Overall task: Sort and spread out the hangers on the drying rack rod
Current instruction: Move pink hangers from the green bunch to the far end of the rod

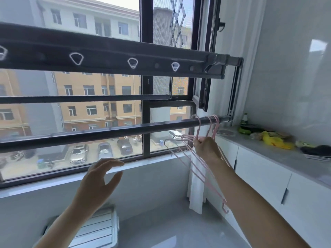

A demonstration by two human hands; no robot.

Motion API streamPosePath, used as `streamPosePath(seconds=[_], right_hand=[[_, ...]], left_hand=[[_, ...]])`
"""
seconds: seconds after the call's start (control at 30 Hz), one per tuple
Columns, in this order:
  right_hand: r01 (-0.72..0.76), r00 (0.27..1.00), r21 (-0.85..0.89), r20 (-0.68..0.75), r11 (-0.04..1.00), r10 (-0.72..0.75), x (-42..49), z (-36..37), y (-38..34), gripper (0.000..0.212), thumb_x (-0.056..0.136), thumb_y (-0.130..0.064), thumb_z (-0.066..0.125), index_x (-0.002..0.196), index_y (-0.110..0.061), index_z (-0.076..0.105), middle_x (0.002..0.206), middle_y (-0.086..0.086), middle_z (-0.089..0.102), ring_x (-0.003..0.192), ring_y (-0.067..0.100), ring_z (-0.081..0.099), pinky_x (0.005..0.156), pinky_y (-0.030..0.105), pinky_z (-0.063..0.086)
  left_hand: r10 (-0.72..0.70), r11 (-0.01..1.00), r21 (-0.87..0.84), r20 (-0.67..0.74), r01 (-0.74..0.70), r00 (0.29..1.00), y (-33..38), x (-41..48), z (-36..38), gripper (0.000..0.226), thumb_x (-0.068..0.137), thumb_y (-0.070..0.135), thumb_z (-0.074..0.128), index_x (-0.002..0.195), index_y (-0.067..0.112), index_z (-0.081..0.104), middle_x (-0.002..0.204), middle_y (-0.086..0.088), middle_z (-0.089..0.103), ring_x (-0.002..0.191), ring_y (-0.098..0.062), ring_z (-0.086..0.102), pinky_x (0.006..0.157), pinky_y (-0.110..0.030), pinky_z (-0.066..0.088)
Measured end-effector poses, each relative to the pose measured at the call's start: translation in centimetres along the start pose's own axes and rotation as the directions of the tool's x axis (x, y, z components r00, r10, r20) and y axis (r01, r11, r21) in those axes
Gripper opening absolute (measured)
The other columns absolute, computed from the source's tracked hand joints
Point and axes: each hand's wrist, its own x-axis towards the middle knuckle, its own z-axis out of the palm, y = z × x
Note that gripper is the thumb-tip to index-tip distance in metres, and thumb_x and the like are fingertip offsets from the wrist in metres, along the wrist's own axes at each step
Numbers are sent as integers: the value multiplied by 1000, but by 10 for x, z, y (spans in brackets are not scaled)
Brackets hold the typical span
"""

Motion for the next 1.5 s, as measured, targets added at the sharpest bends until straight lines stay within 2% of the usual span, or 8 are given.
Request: streamPosePath(seconds=[0.27, 0.43, 0.57, 0.67, 0.8, 0.9, 1.03, 1.5], right_hand=[[-94, 991, -132, -103, 987, 81, 0, 7, 1, 35, 92, -22, 40, 115, 2, 51, 115, 22, 59, 102, 37, 59, 82, 41, 49], [38, 956, -311, -265, 950, -125, -31, 32, -9, 79, 80, -30, 63, 135, 12, 25, 134, 33, 39, 120, 46, 42, 97, 52, 40], [265, 922, -187, -237, 946, -305, -68, 68, -24, 82, 76, -39, 47, 140, 3, 19, 148, 26, 21, 135, 41, 22, 107, 58, 19], [377, 908, -75, -166, 923, -384, -85, 97, -43, 84, 71, -49, 38, 141, -6, 17, 148, 24, 22, 135, 42, 21, 105, 63, 22], [486, 868, -3, -116, 874, -483, -117, 124, -87, 84, 65, -49, 35, 132, 2, 33, 141, 32, 26, 128, 48, 28, 100, 63, 27], [577, 816, 1, -55, 817, -576, -141, 141, -115, 82, 64, -49, 36, 128, 2, 40, 139, 30, 31, 125, 47, 34, 97, 60, 32], [664, 745, 89, -2, 742, -667, -170, 157, -147, 79, 68, -48, 38, 134, -5, 35, 141, 24, 30, 127, 40, 33, 99, 55, 31], [753, 639, 151, 62, 641, -766, -190, 162, -157, 76, 68, -21, 77, 132, -9, 37, 139, 21, 33, 124, 39, 36, 97, 54, 36]], left_hand=[[-51, 999, 16, -46, 51, 998, -20, -5, -16, 18, 75, 51, 46, 88, 53, 57, 99, 21, 60, 100, -10, 57, 93, -35, 43], [-57, 992, 104, -114, 69, 992, -27, -10, -33, 28, 76, 48, 46, 92, 34, 65, 98, 14, 62, 100, -10, 55, 94, -32, 41], [-132, 938, 278, -259, 205, 957, -39, -19, -76, 32, 79, 40, 47, 100, 24, 65, 104, 7, 63, 104, -14, 53, 93, -24, 36], [-147, 788, 523, -352, 324, 925, -58, -34, -123, 29, 78, 26, 58, 105, 18, 63, 105, -1, 63, 100, -21, 55, 89, -29, 43], [-260, 356, 758, -481, 547, 837, -78, -65, -188, 30, 70, 14, 71, 99, 8, 64, 93, -14, 65, 83, -30, 61, 65, -36, 54], [-352, 211, 734, -559, 646, 751, -89, -85, -222, 34, 77, 13, 65, 109, 6, 57, 108, -19, 62, 101, -32, 58, 79, -39, 54], [-369, 242, 748, -518, 618, 771, -104, -99, -239, 33, 82, 6, 58, 115, 3, 54, 126, -17, 55, 118, -29, 51, 100, -37, 44], [-234, 407, 724, -506, 557, 830, -93, -56, -248, 16, 84, -2, 48, 85, 6, 62, 66, -6, 51, 49, -16, 50, 43, -25, 44]])
